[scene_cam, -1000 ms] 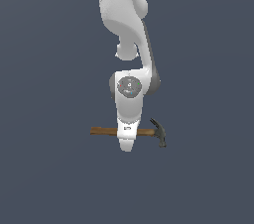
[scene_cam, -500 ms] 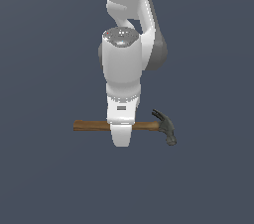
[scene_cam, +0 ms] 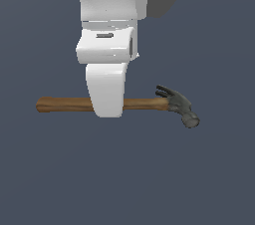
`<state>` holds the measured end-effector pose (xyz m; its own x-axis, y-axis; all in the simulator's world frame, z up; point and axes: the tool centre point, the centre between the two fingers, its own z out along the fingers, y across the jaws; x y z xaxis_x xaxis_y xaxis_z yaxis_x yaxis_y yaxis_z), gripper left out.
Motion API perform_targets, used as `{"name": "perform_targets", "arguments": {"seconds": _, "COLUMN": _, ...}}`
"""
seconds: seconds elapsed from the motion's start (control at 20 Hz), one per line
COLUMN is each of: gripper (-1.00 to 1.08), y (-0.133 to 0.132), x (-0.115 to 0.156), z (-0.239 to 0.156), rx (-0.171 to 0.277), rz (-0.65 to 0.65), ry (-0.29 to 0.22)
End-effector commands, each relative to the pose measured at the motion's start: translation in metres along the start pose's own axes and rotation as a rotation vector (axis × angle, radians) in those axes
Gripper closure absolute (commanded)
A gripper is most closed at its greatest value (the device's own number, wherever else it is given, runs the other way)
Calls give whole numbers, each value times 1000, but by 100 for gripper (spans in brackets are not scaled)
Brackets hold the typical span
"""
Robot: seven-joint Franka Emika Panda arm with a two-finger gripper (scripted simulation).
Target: Pick up the object and move it to a goal position.
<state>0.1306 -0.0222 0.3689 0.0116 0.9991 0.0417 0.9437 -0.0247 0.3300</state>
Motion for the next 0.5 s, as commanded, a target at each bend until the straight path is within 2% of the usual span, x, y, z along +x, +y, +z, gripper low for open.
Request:
{"name": "perform_targets", "arguments": {"seconds": 0.0, "gripper": 108, "y": 12, "x": -1, "z": -27, "rx": -28, "rz": -8, "ry": 5}}
{"name": "perform_targets", "arguments": {"seconds": 0.2, "gripper": 108, "y": 21, "x": -3, "z": -50, "rx": -50, "rz": -14, "ry": 10}}
{"name": "perform_targets", "arguments": {"seconds": 0.45, "gripper": 108, "y": 24, "x": -4, "z": -56, "rx": -57, "rz": -14, "ry": 11}}
